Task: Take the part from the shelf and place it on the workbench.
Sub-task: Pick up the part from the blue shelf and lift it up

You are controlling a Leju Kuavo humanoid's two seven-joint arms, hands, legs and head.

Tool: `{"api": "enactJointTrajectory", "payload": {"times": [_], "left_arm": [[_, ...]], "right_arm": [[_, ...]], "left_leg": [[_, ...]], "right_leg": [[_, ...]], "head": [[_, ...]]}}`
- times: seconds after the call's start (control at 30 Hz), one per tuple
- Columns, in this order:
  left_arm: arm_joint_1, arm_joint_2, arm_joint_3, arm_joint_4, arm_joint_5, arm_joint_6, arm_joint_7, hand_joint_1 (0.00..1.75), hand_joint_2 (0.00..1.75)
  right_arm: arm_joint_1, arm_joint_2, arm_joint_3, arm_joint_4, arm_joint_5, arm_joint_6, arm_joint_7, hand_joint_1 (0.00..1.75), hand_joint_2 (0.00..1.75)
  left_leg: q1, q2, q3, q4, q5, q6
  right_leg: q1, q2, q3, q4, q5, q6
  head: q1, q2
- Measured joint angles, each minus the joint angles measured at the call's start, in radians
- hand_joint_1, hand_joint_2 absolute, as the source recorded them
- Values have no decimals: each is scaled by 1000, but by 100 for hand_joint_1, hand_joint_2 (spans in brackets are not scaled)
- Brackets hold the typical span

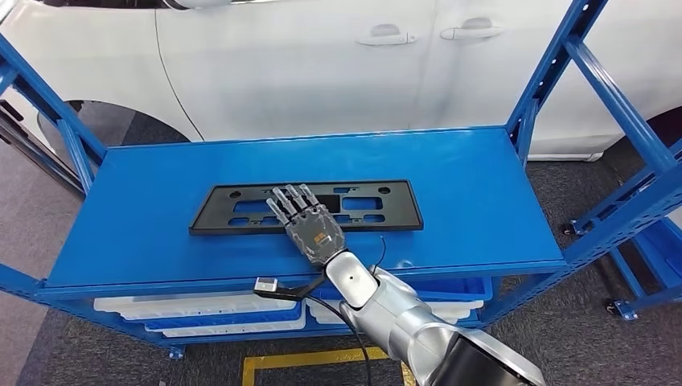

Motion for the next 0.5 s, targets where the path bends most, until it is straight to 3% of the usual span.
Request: {"api": "enactJointTrajectory", "payload": {"times": [0.1, 0.13, 0.17, 0.2, 0.27, 0.3, 0.37, 0.43, 0.5], "left_arm": [[1, 0, 0, 0, 0, 0, 0, 0, 0], [2, 0, 0, 0, 0, 0, 0, 0, 0], [4, 0, 0, 0, 1, 0, 0, 0, 0], [4, 0, 0, 0, 1, 0, 0, 0, 0], [4, 1, 0, 0, 1, 0, 2, 0, 0], [4, 1, 0, 0, 1, 1, 3, 0, 0], [3, 2, 0, 0, 1, 2, 6, 0, 0], [4, 2, 0, 0, 2, 3, 7, 0, 0], [4, 1, 0, 0, 5, 6, 4, 0, 0]], "right_arm": [[1, 2, 0, 0, 0, 0, 0, 0, 175], [3, 2, 0, 0, 0, 0, 0, 0, 175], [4, 2, 0, 0, 0, 0, 0, 0, 175], [4, 2, 0, 0, 0, 0, 0, 0, 175], [3, 3, 0, 0, 0, 0, -1, 0, 175], [1, 4, 0, 0, 0, 0, -2, 0, 175], [0, 5, -1, 0, 0, 0, -6, 0, 175], [0, 5, -4, 0, -1, 0, -12, 0, 175], [-1, 6, -8, -1, -1, 0, -16, 0, 175]], "left_leg": [[2, 1, -97, 191, -81, -10], [2, 1, -125, 238, -89, -11], [2, 1, -137, 248, -77, -10], [2, 1, -129, 217, -46, -7], [-1, 2, -71, 83, 33, 5], [-4, 2, -42, 19, 57, 11], [-10, 3, -17, -37, 65, 21], [-9, 4, -14, -46, 66, 29], [-4, 4, -8, -56, 71, 38]], "right_leg": [[1, -2, 7, -2, -4, -9], [3, -2, 8, -2, -6, -11], [4, -1, 10, -2, -7, -11], [5, 0, 14, -2, -10, -11], [7, 1, 25, -2, -16, -9], [9, 1, 28, -1, -19, -6], [11, 0, 28, -1, -22, 2], [10, -1, 28, -2, -23, 12], [10, -1, 15, 31, -47, 23]], "head": [[-2, 0], [-2, 0], [-2, 0], [-2, 0], [-2, 0], [-1, 0], [-1, 0], [-1, 0], [0, 0]]}}
